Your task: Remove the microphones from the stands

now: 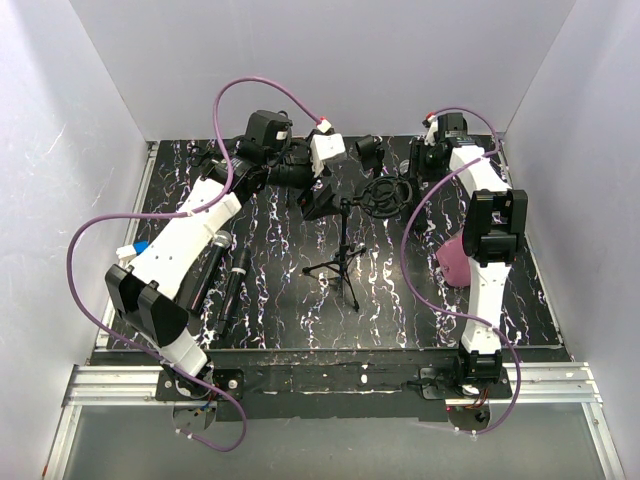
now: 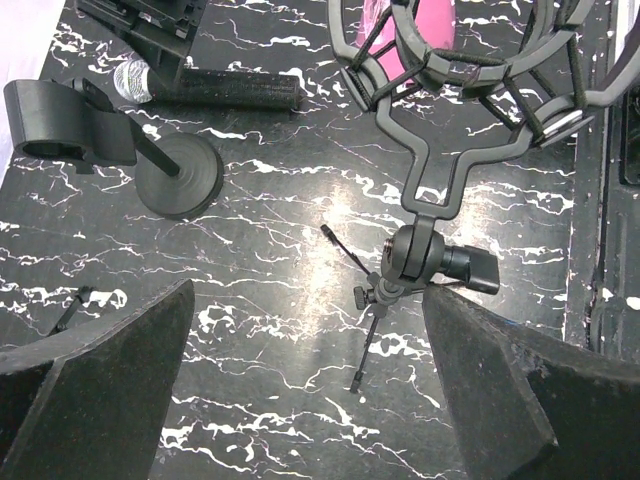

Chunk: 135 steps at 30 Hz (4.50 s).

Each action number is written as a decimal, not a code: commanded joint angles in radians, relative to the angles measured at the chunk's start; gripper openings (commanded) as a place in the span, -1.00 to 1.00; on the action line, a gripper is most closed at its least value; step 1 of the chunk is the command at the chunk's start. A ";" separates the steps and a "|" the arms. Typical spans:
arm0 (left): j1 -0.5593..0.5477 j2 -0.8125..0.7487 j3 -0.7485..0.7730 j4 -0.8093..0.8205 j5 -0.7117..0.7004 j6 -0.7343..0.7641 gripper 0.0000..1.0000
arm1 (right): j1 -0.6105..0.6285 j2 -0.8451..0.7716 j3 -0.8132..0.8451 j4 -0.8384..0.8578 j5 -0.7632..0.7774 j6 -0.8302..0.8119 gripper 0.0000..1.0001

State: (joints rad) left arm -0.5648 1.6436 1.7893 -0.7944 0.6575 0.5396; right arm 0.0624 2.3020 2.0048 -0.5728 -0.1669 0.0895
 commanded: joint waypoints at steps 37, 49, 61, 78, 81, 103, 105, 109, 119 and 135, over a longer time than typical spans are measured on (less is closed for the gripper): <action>-0.001 -0.077 -0.248 0.417 0.467 -0.253 0.17 | -0.030 -0.955 -0.831 -0.199 -0.620 -0.027 0.45; 0.000 0.009 -0.105 0.133 0.430 -0.151 -1.00 | 0.080 -0.932 -0.945 0.144 -0.784 0.232 0.42; 0.029 -0.065 -0.327 0.708 0.461 -0.699 -1.00 | 0.175 -0.828 -0.876 0.142 -0.807 0.262 0.54; -0.026 -0.110 -0.376 0.693 0.381 -0.701 -1.00 | 0.228 -0.698 -0.916 0.341 -0.961 0.375 0.00; -0.027 -0.116 -0.375 0.664 0.361 -0.672 -1.00 | 0.228 -0.705 -0.932 0.318 -0.970 0.360 0.01; -0.026 -0.122 -0.384 0.597 0.303 -0.599 -1.00 | 0.228 -0.766 -1.023 0.298 -1.097 0.348 -0.08; -0.027 -0.119 -0.383 0.600 0.300 -0.602 -1.00 | 0.226 -0.766 -1.031 0.315 -1.111 0.357 -0.13; -0.027 -0.114 -0.383 0.597 0.295 -0.601 -1.00 | 0.228 -0.770 -1.040 0.344 -1.120 0.371 -0.24; -0.026 -0.097 -0.341 0.546 0.130 -0.592 -1.00 | 0.231 -0.835 -0.995 0.327 -0.921 0.196 -0.97; 0.163 -0.047 -0.298 0.601 0.122 -0.722 -1.00 | 0.468 -1.250 -1.466 0.986 -0.410 -1.121 -0.97</action>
State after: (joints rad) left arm -0.4667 1.6005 1.4685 -0.2451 0.8066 -0.2348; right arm 0.5011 1.1133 0.6746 0.1272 -0.6407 -0.5781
